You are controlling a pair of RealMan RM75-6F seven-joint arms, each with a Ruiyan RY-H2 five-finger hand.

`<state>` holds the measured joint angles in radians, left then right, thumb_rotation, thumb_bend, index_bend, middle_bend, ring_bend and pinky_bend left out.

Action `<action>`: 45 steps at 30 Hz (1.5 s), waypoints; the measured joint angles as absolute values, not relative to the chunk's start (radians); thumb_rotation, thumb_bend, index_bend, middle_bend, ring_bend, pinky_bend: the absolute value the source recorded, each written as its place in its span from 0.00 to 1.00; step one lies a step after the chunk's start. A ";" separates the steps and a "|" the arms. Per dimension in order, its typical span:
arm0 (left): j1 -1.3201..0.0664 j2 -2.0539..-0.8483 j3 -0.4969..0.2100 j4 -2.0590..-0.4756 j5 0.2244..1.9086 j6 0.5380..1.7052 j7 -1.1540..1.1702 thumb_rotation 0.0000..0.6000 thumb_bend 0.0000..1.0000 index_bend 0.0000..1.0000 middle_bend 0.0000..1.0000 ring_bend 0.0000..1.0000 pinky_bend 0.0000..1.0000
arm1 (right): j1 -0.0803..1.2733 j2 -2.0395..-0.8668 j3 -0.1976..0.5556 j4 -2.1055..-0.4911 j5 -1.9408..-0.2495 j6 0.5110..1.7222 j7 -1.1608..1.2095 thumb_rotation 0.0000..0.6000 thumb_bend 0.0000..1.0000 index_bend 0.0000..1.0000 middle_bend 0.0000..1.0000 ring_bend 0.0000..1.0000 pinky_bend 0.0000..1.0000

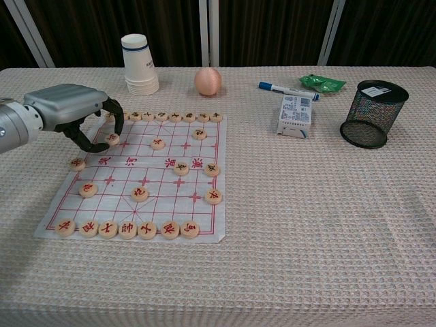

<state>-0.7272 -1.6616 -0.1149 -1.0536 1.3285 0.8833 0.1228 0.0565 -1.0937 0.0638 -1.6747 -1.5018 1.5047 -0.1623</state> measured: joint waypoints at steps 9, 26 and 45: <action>-0.739 -1.659 -0.128 -1.031 1.305 0.868 0.144 1.00 0.35 0.52 0.29 0.20 0.30 | 0.058 -1.093 0.065 -1.678 -1.501 1.504 -0.165 1.00 0.21 0.00 0.00 0.00 0.00; -0.754 -1.708 -0.126 -0.943 1.308 0.854 0.120 1.00 0.35 0.52 0.28 0.20 0.32 | 0.059 -1.092 0.066 -1.685 -1.491 1.497 -0.173 1.00 0.21 0.00 0.00 0.00 0.00; -0.754 -1.711 -0.120 -0.934 1.315 0.857 0.121 1.00 0.34 0.34 0.28 0.20 0.32 | 0.058 -1.096 0.065 -1.675 -1.486 1.494 -0.169 1.00 0.24 0.00 0.00 0.00 0.00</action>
